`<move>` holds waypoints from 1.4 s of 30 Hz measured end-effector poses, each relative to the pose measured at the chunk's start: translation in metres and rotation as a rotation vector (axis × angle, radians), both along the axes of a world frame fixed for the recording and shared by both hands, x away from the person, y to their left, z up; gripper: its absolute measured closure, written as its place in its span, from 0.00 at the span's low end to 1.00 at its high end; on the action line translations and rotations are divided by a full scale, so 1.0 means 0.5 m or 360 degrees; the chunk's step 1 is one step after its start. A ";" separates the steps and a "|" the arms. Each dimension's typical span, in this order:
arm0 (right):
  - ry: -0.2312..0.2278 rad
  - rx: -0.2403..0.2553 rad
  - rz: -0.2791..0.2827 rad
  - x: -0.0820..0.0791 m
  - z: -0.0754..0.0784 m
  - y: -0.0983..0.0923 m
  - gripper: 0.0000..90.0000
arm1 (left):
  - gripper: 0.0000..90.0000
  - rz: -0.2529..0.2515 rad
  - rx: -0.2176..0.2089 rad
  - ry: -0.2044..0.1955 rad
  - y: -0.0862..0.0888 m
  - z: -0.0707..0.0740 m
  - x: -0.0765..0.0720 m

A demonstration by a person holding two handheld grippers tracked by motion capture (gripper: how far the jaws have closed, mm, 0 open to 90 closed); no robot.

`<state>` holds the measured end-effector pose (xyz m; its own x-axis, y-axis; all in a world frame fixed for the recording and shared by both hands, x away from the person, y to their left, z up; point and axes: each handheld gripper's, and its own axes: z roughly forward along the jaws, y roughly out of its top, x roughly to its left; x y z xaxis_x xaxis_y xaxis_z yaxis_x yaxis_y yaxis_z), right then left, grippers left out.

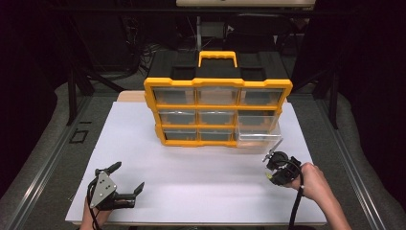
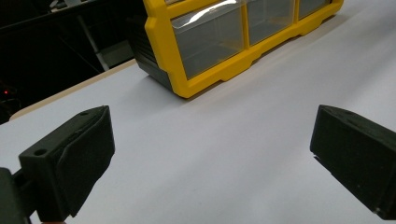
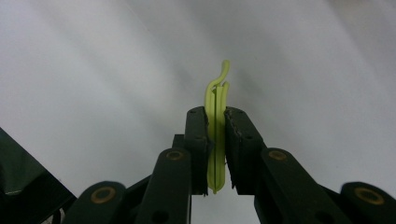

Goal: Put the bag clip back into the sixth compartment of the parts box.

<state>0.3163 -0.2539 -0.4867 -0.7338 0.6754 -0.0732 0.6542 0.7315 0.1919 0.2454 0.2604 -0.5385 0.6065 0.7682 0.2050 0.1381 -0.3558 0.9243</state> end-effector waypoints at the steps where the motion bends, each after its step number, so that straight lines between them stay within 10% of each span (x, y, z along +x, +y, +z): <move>1: 0.0023 -0.0011 -0.0004 0.002 0.003 -0.004 0.89 | 0.00 0.0002 0.0000 -0.0002 0.000 0.000 0.000; 42: 0.0078 -0.0041 -0.0236 0.058 0.055 -0.109 0.89 | 0.00 0.0009 0.0004 -0.0004 0.000 0.000 0.001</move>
<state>0.3451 -0.3082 -0.4592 -0.6292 0.7751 -0.0584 0.7636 0.6304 0.1399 0.2459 0.2605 -0.5385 0.6018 0.7710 0.2085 0.1379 -0.3574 0.9237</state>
